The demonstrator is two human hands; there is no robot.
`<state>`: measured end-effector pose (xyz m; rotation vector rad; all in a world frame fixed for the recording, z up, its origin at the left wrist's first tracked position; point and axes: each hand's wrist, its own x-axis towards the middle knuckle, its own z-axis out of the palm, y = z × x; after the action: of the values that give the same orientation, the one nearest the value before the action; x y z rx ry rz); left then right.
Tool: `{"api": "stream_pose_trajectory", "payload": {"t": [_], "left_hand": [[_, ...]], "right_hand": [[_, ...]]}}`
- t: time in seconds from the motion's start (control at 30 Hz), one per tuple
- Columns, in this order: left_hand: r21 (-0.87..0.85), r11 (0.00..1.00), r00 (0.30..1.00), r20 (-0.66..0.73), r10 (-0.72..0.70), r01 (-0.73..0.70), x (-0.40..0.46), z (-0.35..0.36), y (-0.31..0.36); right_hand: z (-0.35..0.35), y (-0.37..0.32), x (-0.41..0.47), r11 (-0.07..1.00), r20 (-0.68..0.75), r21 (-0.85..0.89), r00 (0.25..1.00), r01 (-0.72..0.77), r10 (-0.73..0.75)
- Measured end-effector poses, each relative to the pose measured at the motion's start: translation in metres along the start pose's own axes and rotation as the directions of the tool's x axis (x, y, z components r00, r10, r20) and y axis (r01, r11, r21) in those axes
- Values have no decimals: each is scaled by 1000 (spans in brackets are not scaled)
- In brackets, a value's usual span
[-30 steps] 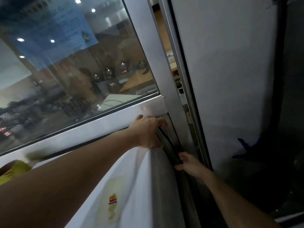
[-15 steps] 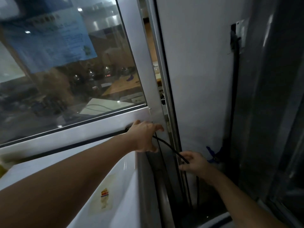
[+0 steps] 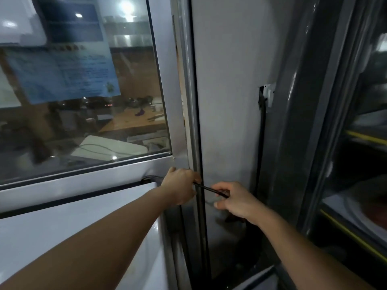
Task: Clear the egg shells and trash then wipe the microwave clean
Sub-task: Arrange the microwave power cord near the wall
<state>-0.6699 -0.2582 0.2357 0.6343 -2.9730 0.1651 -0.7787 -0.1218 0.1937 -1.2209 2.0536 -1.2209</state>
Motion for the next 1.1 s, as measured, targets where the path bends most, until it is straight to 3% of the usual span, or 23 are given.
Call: {"api": "stream_pose_trajectory", "payload": {"t": [0.17, 0.43, 0.57, 0.8, 1.1], "left_hand": [[-177, 983, 995, -87, -57, 41, -2, -8, -6], [-278, 958, 973, -191, -128, 71, -10, -19, -16], [-402, 911, 965, -195, -178, 87, -13, -27, -28], [-558, 823, 926, -249, -285, 103, -20, -35, -42], [-588, 805, 904, -300, -305, 77, -33, -52, -36]], "right_hand": [[0, -5, -1, 1000, -44, -3, 999, 17, -18], [1, -7, 3, 999, -92, 24, 996, 22, -20], [4, 7, 8, 997, -132, 72, 990, -34, 43], [18, 30, -7, 988, 51, 24, 988, -150, 149], [-24, -8, -20, 995, -222, -85, 972, 55, -73]]}}
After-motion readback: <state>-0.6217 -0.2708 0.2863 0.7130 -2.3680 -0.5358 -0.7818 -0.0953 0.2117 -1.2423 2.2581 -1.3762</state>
